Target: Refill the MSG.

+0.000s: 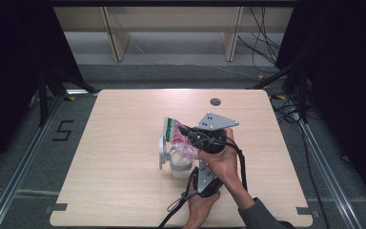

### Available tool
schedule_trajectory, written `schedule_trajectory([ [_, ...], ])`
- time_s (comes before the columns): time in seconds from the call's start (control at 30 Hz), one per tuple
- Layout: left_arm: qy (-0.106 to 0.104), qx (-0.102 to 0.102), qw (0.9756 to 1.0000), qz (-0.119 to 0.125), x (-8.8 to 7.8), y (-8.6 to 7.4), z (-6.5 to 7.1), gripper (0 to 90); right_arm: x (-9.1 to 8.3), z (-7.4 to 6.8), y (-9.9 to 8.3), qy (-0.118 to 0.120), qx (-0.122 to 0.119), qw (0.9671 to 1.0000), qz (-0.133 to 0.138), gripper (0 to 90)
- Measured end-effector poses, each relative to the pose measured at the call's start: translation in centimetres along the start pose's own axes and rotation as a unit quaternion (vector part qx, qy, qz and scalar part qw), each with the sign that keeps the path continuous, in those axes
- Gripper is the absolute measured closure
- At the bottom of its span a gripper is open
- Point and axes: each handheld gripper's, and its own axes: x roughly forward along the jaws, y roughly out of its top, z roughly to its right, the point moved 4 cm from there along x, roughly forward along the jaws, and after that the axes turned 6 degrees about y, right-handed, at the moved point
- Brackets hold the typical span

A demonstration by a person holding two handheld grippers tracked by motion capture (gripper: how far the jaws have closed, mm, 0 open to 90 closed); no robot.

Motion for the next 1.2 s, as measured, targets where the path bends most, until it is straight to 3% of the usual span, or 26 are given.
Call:
schedule_trajectory([
  [0.13, 0.0, -0.003, 1.0, 0.0, 0.03, -0.03, -0.01, 79.2, 0.05, 0.28, 0.09, -0.005, -0.015, 0.9999, 0.006, 90.0],
  [0.8, 0.003, -0.002, 1.0, -0.002, 0.0, -0.03, -0.09, 79.1, 0.15, 0.09, 0.02, -0.005, -0.003, 1.0, 0.004, 90.0],
  [1.1, 0.003, 0.001, 1.0, -0.003, -0.04, 0.02, -0.15, 79.2, 0.1, 0.26, 0.17, -0.005, -0.022, 0.9997, 0.007, 90.0],
  [1.2, 0.002, -0.001, 1.0, -0.001, 0.01, 0.01, -0.14, 79.0, 0.15, 0.12, 0.06, -0.002, -0.012, 0.9999, 0.003, 90.0],
])
